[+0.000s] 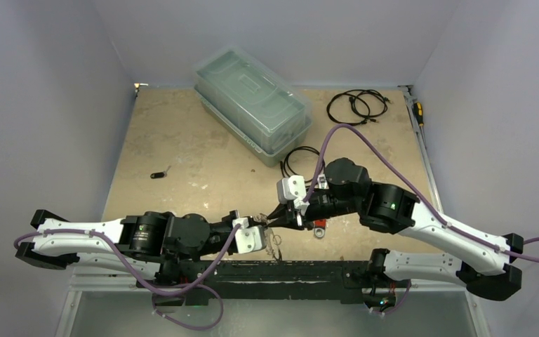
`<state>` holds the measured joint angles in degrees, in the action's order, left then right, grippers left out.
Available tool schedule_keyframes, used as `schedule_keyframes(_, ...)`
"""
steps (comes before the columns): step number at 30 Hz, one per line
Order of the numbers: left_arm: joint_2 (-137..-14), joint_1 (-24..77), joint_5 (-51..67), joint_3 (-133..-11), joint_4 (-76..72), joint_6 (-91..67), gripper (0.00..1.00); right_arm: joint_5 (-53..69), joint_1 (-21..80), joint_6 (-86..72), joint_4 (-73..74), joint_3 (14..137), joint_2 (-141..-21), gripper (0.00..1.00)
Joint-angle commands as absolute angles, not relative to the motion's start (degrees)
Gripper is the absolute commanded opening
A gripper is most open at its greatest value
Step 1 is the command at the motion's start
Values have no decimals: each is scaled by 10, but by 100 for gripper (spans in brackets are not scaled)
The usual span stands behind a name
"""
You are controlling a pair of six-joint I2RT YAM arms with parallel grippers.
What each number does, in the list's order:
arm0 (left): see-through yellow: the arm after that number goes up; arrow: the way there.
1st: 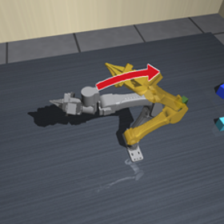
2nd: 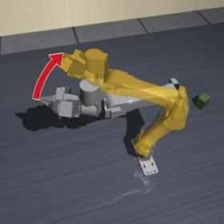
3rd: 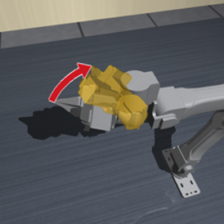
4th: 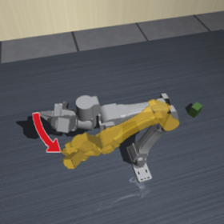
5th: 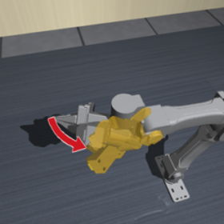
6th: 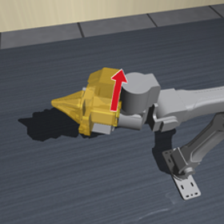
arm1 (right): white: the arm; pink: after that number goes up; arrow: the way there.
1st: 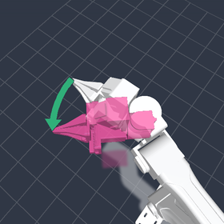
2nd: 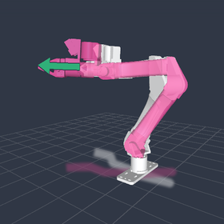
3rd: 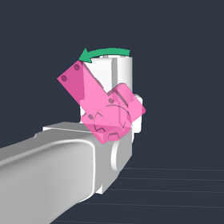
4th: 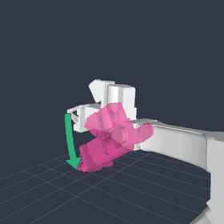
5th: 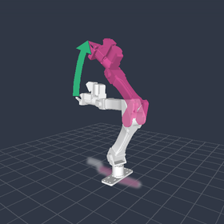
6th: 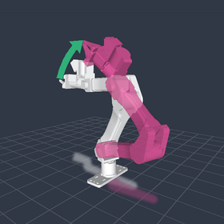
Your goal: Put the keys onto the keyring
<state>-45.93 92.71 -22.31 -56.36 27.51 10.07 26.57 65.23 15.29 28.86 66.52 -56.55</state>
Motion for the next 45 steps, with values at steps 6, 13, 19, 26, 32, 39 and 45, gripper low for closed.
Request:
schedule_keyframes(6, -455, 927, -233, -569, 248, 95, 0, 275, 655, 160, 268, 671, -570, 9)
schedule_keyframes(13, -452, 927, -242, -572, 244, 91, 0, 270, 655, 165, 229, 648, -539, 0)
schedule_keyframes(19, -425, 927, -239, -568, 221, 90, 43, 246, 655, 155, 150, 609, -496, 0)
schedule_keyframes(26, -394, 927, -224, -553, 194, 90, 45, 235, 655, 134, 42, 541, -433, 0)
schedule_keyframes(32, -413, 927, -211, -546, 161, 95, 37, 241, 655, 127, 21, 527, -424, 0)
schedule_keyframes(39, -444, 927, -209, -556, 148, 102, 34, 246, 655, 124, 22, 522, -419, 0)
schedule_keyframes(45, -448, 927, -215, -558, 142, 101, 26, 249, 655, 124, 25, 519, -415, 0)
